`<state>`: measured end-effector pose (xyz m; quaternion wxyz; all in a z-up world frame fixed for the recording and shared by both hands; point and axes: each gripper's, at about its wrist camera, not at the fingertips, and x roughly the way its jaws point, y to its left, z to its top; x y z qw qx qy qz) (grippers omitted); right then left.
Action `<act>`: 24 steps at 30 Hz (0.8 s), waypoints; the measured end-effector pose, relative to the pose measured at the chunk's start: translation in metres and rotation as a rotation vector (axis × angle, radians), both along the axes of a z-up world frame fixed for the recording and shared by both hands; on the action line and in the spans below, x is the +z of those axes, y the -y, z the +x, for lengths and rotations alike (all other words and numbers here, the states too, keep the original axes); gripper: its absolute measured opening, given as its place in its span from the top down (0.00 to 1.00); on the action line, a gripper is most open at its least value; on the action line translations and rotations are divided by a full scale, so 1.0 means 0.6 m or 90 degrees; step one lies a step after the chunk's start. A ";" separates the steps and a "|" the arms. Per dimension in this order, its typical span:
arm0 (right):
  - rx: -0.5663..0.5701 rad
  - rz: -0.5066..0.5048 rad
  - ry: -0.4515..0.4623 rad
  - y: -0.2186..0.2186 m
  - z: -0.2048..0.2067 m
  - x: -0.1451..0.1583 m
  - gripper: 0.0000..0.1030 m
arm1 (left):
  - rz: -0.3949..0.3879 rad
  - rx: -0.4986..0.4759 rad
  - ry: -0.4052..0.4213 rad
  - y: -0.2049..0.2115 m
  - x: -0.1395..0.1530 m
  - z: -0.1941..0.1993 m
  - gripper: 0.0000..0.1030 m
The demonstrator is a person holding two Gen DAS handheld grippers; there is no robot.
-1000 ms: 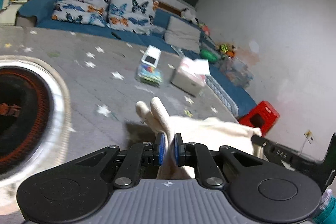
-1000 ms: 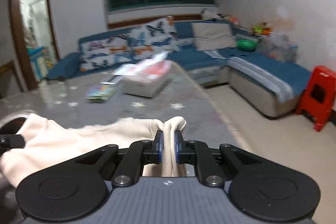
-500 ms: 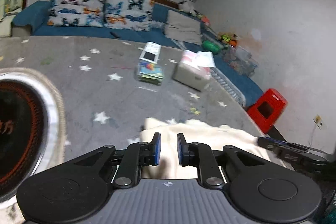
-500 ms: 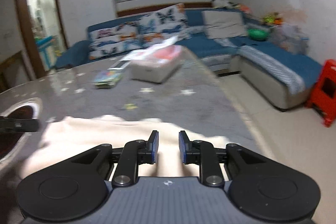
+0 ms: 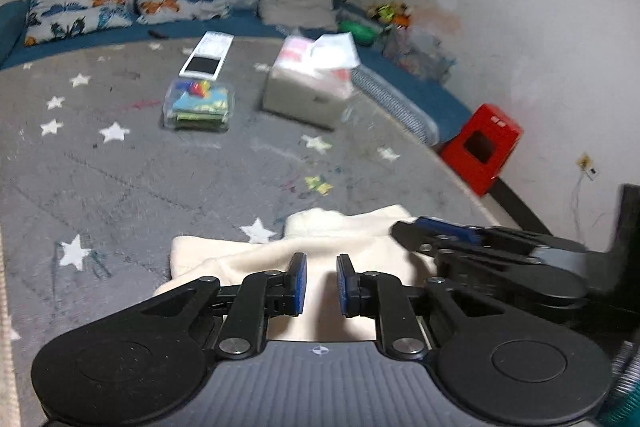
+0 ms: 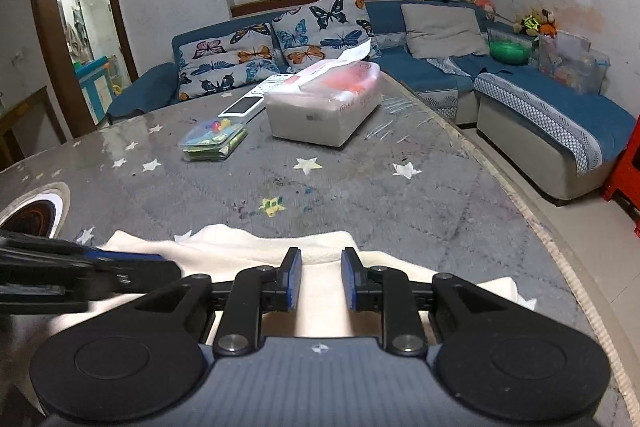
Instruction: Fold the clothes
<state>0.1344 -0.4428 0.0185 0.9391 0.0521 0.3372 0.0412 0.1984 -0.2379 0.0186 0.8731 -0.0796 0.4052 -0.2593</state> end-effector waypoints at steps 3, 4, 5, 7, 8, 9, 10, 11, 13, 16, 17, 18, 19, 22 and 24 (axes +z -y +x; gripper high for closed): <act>0.008 -0.007 0.009 0.000 -0.013 0.012 0.74 | -0.020 0.004 -0.009 -0.008 -0.003 0.007 0.83; 0.014 -0.009 0.012 -0.002 -0.019 0.017 0.72 | -0.023 0.004 -0.012 -0.011 -0.001 0.008 0.83; 0.026 -0.011 0.012 -0.008 -0.024 0.018 0.70 | -0.026 0.005 -0.014 -0.013 0.000 0.009 0.83; 0.049 -0.015 0.013 -0.021 -0.034 0.022 0.70 | -0.031 0.006 -0.019 -0.019 0.002 0.011 0.83; 0.061 -0.017 0.013 -0.027 -0.039 0.024 0.70 | -0.034 0.007 -0.021 -0.021 0.003 0.012 0.83; 0.073 -0.018 0.013 -0.034 -0.044 0.026 0.70 | -0.036 0.006 -0.021 -0.025 0.006 0.011 0.82; 0.085 -0.020 0.013 -0.040 -0.049 0.028 0.70 | -0.039 0.004 -0.020 -0.030 0.009 0.010 0.82; 0.096 -0.022 0.014 -0.047 -0.054 0.029 0.70 | -0.039 0.004 -0.017 -0.037 0.012 0.008 0.82; 0.121 -0.023 0.012 -0.062 -0.061 0.030 0.69 | -0.036 0.003 -0.011 -0.051 0.015 0.004 0.82; 0.159 -0.028 0.010 -0.089 -0.070 0.027 0.68 | -0.029 0.005 -0.002 -0.075 0.017 -0.002 0.83; 0.170 -0.030 0.010 -0.097 -0.074 0.026 0.67 | -0.027 0.007 0.000 -0.083 0.017 -0.004 0.83; 0.178 -0.036 0.013 -0.104 -0.081 0.027 0.63 | -0.025 0.008 0.001 -0.089 0.016 -0.006 0.83; 0.186 -0.041 0.017 -0.111 -0.088 0.027 0.63 | -0.020 0.010 0.004 -0.094 0.014 -0.008 0.83; 0.210 -0.058 0.028 -0.133 -0.108 0.028 0.64 | -0.006 0.016 0.014 -0.107 0.007 -0.014 0.84; 0.226 -0.069 0.035 -0.147 -0.121 0.029 0.64 | -0.001 0.017 0.021 -0.110 0.004 -0.015 0.84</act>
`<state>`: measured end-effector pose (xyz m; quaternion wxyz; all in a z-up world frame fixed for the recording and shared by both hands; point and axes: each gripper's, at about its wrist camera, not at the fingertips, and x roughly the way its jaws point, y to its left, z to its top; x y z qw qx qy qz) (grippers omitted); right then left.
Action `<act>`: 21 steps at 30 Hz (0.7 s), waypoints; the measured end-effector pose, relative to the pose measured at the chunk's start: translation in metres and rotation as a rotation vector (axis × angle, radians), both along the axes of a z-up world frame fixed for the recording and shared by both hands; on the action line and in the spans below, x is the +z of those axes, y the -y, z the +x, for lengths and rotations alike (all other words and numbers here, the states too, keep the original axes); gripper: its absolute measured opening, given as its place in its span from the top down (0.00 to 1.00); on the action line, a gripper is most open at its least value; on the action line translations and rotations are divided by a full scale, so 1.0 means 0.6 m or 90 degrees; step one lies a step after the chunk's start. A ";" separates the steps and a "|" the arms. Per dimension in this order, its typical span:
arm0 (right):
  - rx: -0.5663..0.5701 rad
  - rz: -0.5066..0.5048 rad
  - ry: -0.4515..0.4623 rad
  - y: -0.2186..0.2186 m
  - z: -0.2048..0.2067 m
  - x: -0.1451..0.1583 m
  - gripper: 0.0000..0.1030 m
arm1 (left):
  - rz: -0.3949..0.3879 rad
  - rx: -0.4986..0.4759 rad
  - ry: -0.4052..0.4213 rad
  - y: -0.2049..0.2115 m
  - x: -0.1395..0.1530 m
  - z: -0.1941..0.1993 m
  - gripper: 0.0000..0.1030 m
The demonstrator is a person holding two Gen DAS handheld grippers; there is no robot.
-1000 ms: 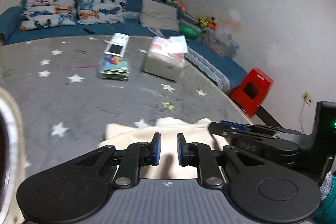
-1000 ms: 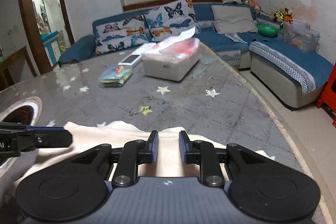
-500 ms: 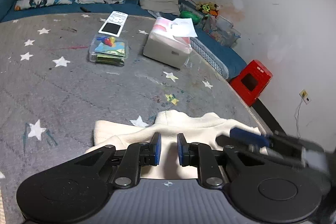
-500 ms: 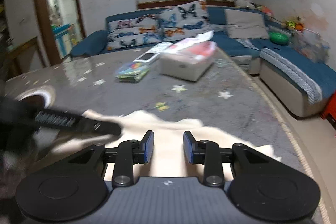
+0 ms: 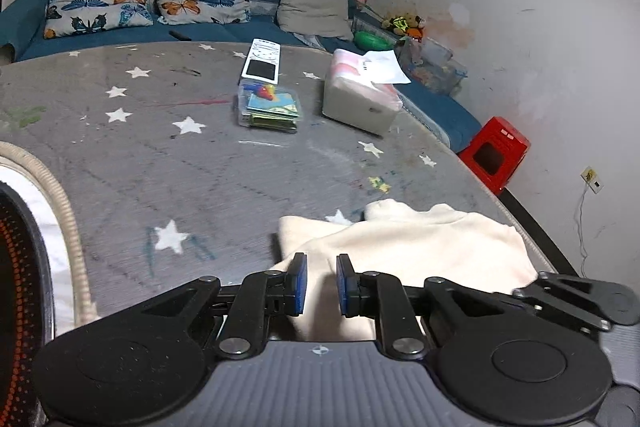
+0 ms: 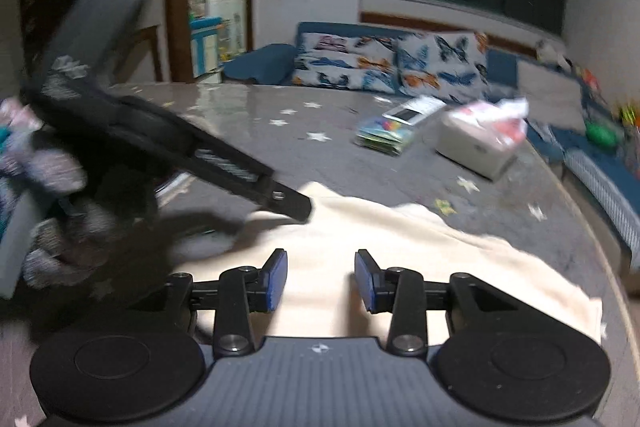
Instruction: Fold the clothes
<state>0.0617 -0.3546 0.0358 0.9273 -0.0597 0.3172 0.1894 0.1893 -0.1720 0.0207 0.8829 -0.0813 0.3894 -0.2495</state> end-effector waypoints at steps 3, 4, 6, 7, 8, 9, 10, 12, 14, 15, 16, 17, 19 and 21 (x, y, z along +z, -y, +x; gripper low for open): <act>0.024 -0.015 0.012 -0.021 -0.020 0.001 0.64 | 0.014 0.001 0.014 0.005 -0.003 -0.001 0.84; 0.032 -0.020 0.016 -0.029 -0.027 0.001 0.64 | 0.019 0.001 0.018 0.006 -0.003 -0.002 0.84; 0.048 -0.030 0.024 -0.043 -0.040 0.002 0.64 | 0.029 0.002 0.027 0.009 -0.005 -0.003 0.84; 0.056 -0.035 0.028 -0.050 -0.047 0.002 0.64 | 0.030 0.002 0.029 0.009 -0.005 -0.004 0.84; 0.060 -0.038 0.032 -0.054 -0.053 0.003 0.64 | 0.029 0.004 0.029 0.007 -0.005 -0.004 0.84; 0.052 -0.033 0.032 -0.048 -0.057 0.005 0.64 | 0.027 0.006 0.029 0.006 -0.005 -0.004 0.84; 0.044 -0.029 0.032 -0.041 -0.060 0.007 0.64 | 0.027 0.010 0.028 0.005 -0.005 -0.004 0.84; 0.028 -0.019 0.033 -0.028 -0.068 0.010 0.64 | 0.025 0.016 0.027 0.004 -0.004 -0.004 0.84; 0.012 -0.010 0.033 -0.015 -0.075 0.013 0.64 | 0.023 0.020 0.029 0.003 0.002 -0.008 0.84; 0.004 -0.005 0.033 -0.009 -0.079 0.015 0.64 | 0.021 0.018 0.034 0.003 0.008 -0.015 0.84; -0.004 0.000 0.034 -0.002 -0.083 0.017 0.65 | 0.017 0.015 0.041 0.003 0.014 -0.022 0.84; -0.013 0.005 0.034 0.004 -0.086 0.018 0.65 | 0.013 0.012 0.046 0.004 0.019 -0.029 0.84; -0.029 0.014 0.034 0.018 -0.094 0.022 0.65 | 0.000 0.002 0.056 0.005 0.030 -0.045 0.84; -0.045 0.024 0.035 0.031 -0.101 0.025 0.65 | -0.016 -0.013 0.061 0.008 0.037 -0.063 0.84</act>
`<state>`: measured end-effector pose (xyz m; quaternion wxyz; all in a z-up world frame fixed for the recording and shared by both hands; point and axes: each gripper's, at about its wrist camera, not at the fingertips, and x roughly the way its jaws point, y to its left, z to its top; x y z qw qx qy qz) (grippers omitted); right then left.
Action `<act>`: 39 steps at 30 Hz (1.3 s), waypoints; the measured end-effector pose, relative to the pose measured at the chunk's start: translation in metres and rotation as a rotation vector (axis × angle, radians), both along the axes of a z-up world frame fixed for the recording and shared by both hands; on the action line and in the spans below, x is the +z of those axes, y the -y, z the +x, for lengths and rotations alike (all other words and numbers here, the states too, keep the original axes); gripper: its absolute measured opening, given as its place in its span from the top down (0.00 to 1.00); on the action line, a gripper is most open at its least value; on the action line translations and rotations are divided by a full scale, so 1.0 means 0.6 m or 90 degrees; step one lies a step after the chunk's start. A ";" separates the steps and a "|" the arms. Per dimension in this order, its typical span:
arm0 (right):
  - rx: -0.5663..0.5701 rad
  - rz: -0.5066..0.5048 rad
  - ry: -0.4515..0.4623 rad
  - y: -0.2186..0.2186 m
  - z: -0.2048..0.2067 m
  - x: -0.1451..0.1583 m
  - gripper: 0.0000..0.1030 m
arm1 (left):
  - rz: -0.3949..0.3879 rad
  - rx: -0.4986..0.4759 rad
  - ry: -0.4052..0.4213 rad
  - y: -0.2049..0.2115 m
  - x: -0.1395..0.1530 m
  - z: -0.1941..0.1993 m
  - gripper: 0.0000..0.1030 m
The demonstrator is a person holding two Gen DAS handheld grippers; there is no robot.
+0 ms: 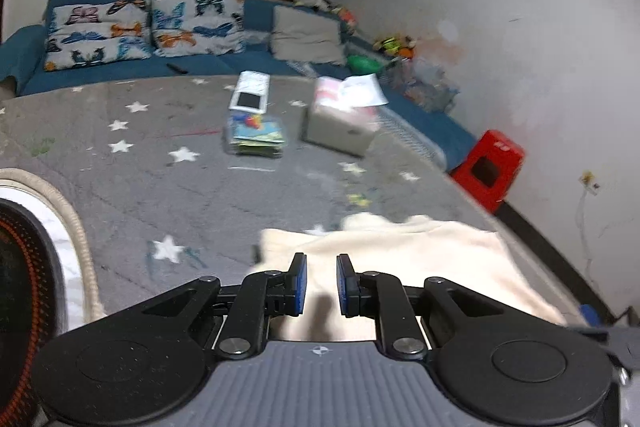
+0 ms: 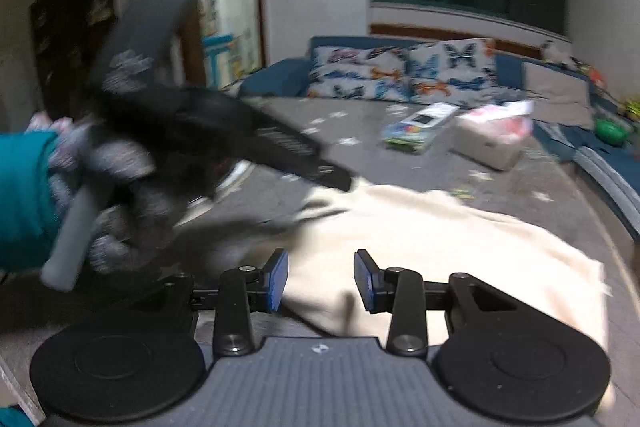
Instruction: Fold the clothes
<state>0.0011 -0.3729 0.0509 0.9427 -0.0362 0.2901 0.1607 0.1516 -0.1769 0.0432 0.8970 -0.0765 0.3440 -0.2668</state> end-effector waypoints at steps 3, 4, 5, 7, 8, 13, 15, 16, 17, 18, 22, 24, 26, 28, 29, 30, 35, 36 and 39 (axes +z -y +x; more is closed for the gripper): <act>-0.028 0.014 0.000 0.022 -0.011 0.004 0.65 | -0.012 -0.032 0.003 0.008 0.003 -0.029 0.84; -0.057 0.014 -0.003 0.041 -0.012 0.000 0.65 | -0.012 -0.041 0.003 0.012 0.002 -0.038 0.84; -0.085 0.015 -0.007 0.058 -0.013 -0.003 0.65 | -0.011 -0.050 0.003 0.016 0.000 -0.046 0.84; -0.128 0.026 -0.012 0.089 -0.018 -0.009 0.65 | -0.011 -0.061 -0.003 0.020 -0.006 -0.058 0.84; -0.150 0.031 -0.015 0.105 -0.020 -0.012 0.65 | -0.009 -0.064 -0.006 0.022 -0.011 -0.063 0.84; -0.217 0.039 -0.053 0.157 -0.023 -0.033 0.66 | 0.004 -0.054 -0.033 0.019 -0.037 -0.071 0.84; -0.218 0.047 -0.049 0.161 -0.025 -0.031 0.66 | 0.001 -0.049 -0.034 0.013 -0.039 -0.073 0.84; -0.219 0.052 -0.047 0.164 -0.026 -0.029 0.66 | -0.002 -0.048 -0.033 0.012 -0.037 -0.075 0.84; -0.220 0.056 -0.045 0.166 -0.027 -0.028 0.66 | -0.004 -0.048 -0.033 0.010 -0.035 -0.076 0.83; -0.220 0.059 -0.042 0.167 -0.028 -0.026 0.66 | -0.006 -0.047 -0.032 0.009 -0.034 -0.077 0.83; -0.213 0.064 -0.023 0.161 -0.004 -0.017 0.65 | -0.003 -0.046 -0.033 0.011 -0.034 -0.079 0.82; -0.211 0.064 -0.031 0.160 0.010 -0.023 0.65 | 0.000 -0.043 -0.036 0.012 -0.038 -0.078 0.82; -0.207 0.052 -0.052 0.150 0.028 -0.038 0.65 | 0.002 -0.042 -0.036 0.013 -0.039 -0.078 0.82; -0.206 0.043 -0.055 0.145 0.028 -0.044 0.65 | 0.004 -0.040 -0.037 0.014 -0.037 -0.078 0.82; -0.206 0.042 -0.052 0.143 0.026 -0.041 0.64 | 0.004 -0.039 -0.038 0.015 -0.036 -0.078 0.82; -0.206 0.043 -0.048 0.142 0.023 -0.037 0.62 | 0.004 -0.038 -0.037 0.015 -0.034 -0.080 0.80; -0.178 0.034 -0.024 0.116 0.009 -0.019 0.59 | 0.009 -0.037 -0.028 0.020 -0.025 -0.093 0.68; -0.169 0.031 -0.020 0.109 0.006 -0.017 0.59 | 0.011 -0.037 -0.027 0.022 -0.024 -0.095 0.67; -0.138 0.015 -0.030 0.083 0.004 -0.027 0.58 | 0.018 -0.033 -0.028 0.025 -0.025 -0.097 0.66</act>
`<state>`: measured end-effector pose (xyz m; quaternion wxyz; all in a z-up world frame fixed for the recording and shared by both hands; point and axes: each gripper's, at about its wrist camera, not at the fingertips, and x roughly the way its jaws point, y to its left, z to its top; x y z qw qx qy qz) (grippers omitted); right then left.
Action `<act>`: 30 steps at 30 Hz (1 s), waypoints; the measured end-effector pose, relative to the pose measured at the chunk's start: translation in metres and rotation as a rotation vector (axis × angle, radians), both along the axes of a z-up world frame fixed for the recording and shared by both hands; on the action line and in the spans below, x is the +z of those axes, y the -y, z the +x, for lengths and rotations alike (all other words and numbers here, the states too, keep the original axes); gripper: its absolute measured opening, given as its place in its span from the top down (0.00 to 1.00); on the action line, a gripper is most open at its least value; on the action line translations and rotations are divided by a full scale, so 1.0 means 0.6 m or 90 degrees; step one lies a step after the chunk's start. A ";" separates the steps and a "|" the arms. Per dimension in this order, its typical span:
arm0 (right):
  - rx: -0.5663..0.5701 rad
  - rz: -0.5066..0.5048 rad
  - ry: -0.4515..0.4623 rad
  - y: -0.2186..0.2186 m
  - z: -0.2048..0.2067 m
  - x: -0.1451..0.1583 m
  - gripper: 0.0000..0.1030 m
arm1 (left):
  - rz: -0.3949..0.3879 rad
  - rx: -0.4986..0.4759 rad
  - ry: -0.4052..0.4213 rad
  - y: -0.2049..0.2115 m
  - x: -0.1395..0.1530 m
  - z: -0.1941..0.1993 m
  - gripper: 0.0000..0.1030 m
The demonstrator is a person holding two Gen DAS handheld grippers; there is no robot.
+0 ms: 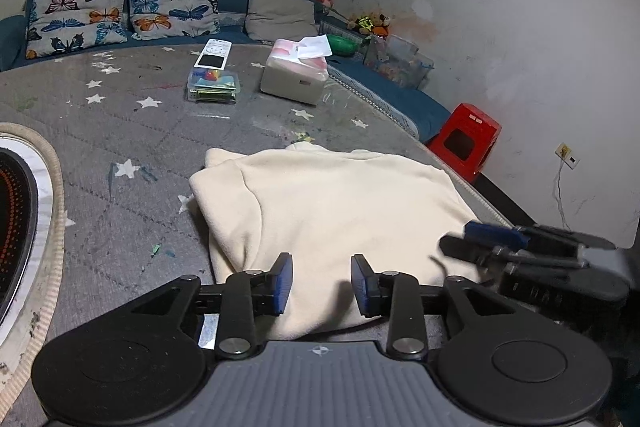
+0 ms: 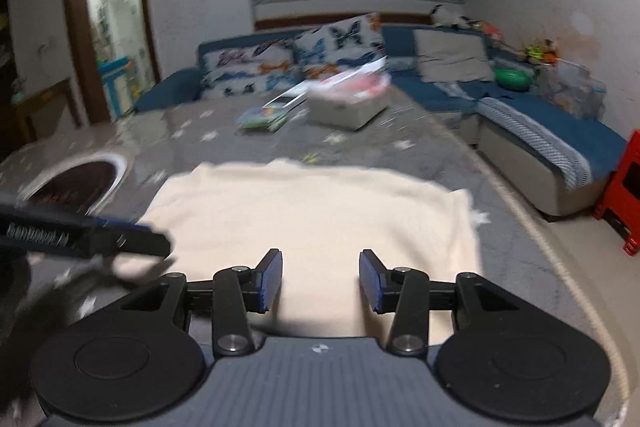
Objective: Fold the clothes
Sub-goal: 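Open both grippers and pull them back from the folded sweatshirt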
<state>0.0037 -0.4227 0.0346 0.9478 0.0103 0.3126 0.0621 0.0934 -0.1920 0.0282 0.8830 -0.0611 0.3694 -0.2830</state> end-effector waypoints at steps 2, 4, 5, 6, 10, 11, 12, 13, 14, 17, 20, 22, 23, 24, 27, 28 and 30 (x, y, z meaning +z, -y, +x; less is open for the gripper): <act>0.007 -0.028 -0.005 -0.013 0.000 -0.010 0.57 | 0.004 0.003 -0.002 0.001 0.000 -0.001 0.66; 0.006 -0.041 -0.001 -0.019 -0.002 -0.009 0.56 | 0.005 0.004 -0.002 -0.001 0.002 -0.003 0.63; 0.004 -0.037 0.000 -0.019 -0.003 -0.006 0.54 | 0.006 0.005 0.000 -0.001 0.004 -0.005 0.60; 0.004 -0.033 0.003 -0.019 -0.004 -0.001 0.52 | 0.006 0.006 0.001 -0.002 0.005 -0.007 0.58; 0.008 -0.032 0.005 -0.026 -0.010 0.000 0.46 | 0.006 0.011 0.002 -0.002 0.008 -0.014 0.53; 0.006 -0.028 -0.001 -0.027 -0.009 -0.005 0.45 | 0.007 0.012 0.001 -0.002 0.008 -0.017 0.52; 0.004 -0.026 -0.006 -0.027 -0.008 -0.010 0.44 | 0.008 0.013 0.000 -0.002 0.008 -0.020 0.51; 0.001 -0.025 -0.005 -0.028 -0.008 -0.011 0.44 | 0.009 0.014 -0.001 -0.002 0.009 -0.022 0.49; -0.001 -0.023 -0.004 -0.028 -0.008 -0.011 0.42 | 0.010 0.015 -0.001 -0.002 0.010 -0.025 0.46; -0.006 -0.019 -0.001 -0.031 -0.010 -0.007 0.39 | 0.012 0.016 0.000 -0.003 0.013 -0.033 0.41; -0.007 -0.016 0.002 -0.034 -0.015 -0.004 0.31 | 0.011 0.020 -0.002 -0.004 0.015 -0.040 0.36; -0.011 -0.013 0.004 -0.035 -0.020 -0.002 0.30 | 0.010 0.022 -0.002 -0.005 0.015 -0.044 0.34; -0.012 -0.012 0.005 -0.036 -0.022 -0.002 0.29 | 0.011 0.024 -0.003 -0.005 0.014 -0.046 0.33; -0.014 -0.010 0.006 -0.036 -0.024 -0.001 0.29 | 0.013 0.025 -0.004 -0.006 0.014 -0.048 0.32; -0.020 -0.005 0.009 -0.037 -0.031 0.001 0.27 | 0.016 0.030 -0.005 -0.007 0.014 -0.055 0.30; -0.022 -0.004 0.010 -0.038 -0.034 0.002 0.26 | 0.017 0.032 -0.006 -0.008 0.013 -0.057 0.29; -0.026 -0.001 0.012 -0.039 -0.038 0.003 0.19 | 0.017 0.036 -0.007 -0.011 0.013 -0.061 0.27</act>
